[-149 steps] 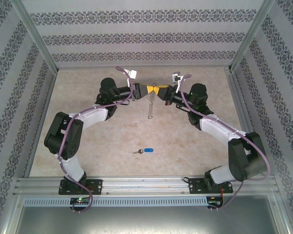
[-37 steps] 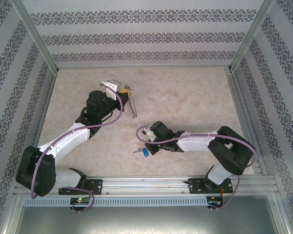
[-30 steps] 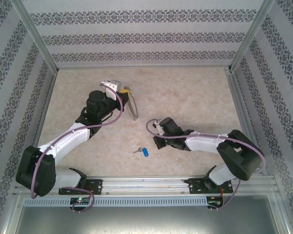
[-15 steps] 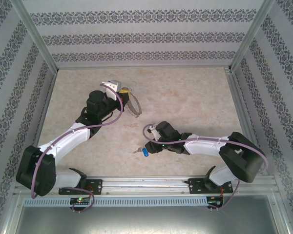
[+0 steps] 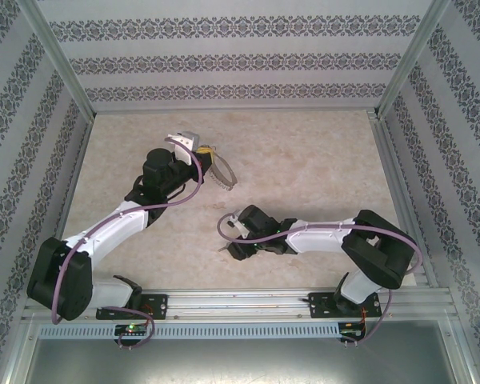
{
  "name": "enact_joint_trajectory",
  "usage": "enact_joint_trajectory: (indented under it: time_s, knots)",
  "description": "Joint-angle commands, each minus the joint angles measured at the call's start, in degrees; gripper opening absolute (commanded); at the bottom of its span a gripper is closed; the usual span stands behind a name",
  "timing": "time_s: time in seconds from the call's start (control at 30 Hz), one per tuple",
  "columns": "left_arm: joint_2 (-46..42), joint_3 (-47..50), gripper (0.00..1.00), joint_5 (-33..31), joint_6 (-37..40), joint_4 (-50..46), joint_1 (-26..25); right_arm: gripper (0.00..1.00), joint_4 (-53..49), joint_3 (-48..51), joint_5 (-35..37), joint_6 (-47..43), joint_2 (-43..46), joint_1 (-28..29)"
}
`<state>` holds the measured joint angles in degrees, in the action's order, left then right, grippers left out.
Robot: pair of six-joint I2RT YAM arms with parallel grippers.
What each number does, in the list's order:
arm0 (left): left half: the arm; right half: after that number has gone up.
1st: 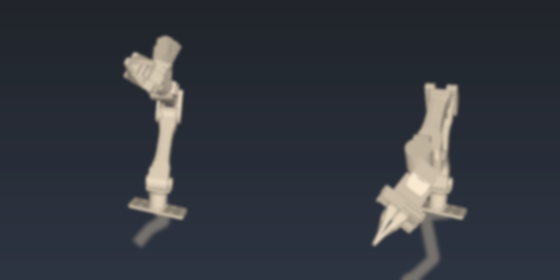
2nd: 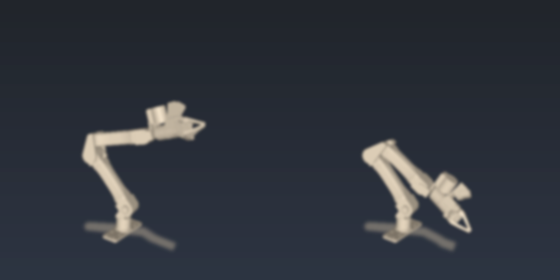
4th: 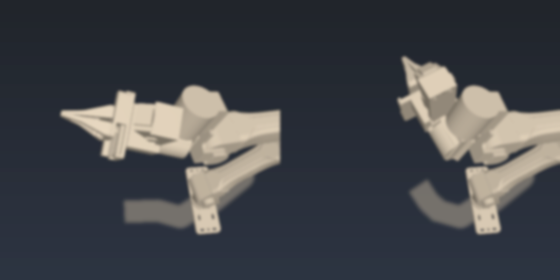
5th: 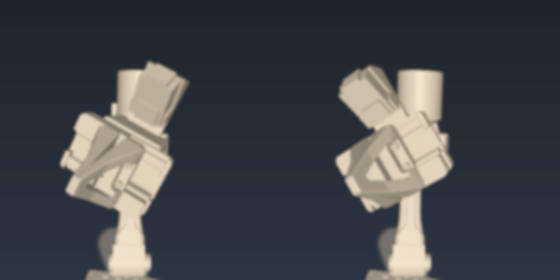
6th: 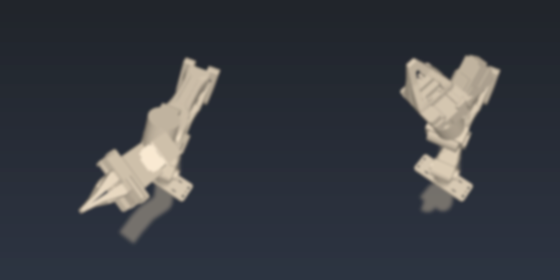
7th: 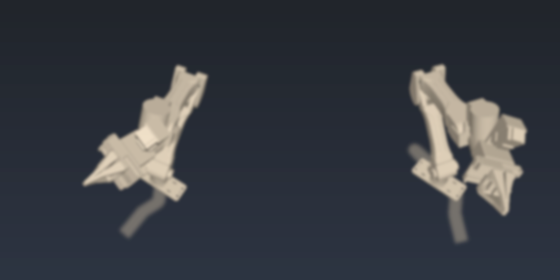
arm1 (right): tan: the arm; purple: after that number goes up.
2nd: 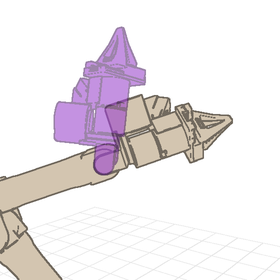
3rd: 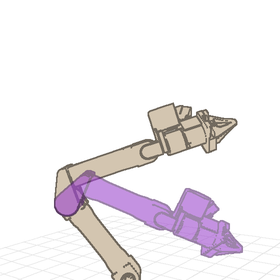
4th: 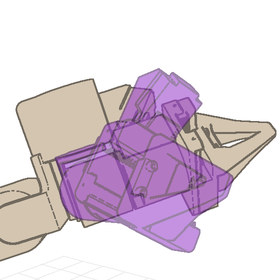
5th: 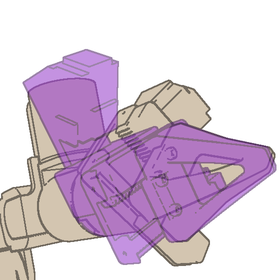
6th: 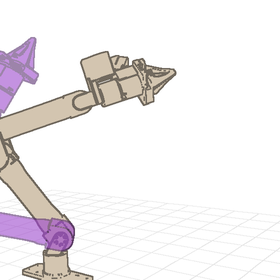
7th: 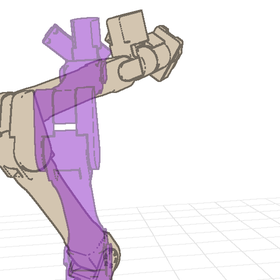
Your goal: Put the keys on the keyring
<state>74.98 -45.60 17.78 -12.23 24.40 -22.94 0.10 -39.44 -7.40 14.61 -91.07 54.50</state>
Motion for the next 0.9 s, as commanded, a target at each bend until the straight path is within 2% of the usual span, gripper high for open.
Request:
enact_joint_trajectory:
  time_s: [0.0, 0.5, 0.77, 0.87]
  knots:
    - [0.0, -1.7, 0.00, 0.9, -0.4, 2.8, -0.6, 0.59, 0.8, -2.1, 1.7, -1.4, -3.6, 0.7]
    - [0.7, -1.9, 0.00, 1.1, -0.9, 3.3, -0.7, 0.47, 3.7, -3.8, -1.1, -1.4, -5.3, 1.3]
    - [0.7, -1.9, 0.00, 1.3, -1.3, 3.5, -0.6, 0.47, 3.9, -3.9, -1.3, -1.7, -4.5, 2.0]
    - [0.7, -1.9, 0.00, 1.3, -1.3, 3.7, -0.6, 0.44, 3.7, -4.0, -1.1, -1.8, -4.3, 2.2]
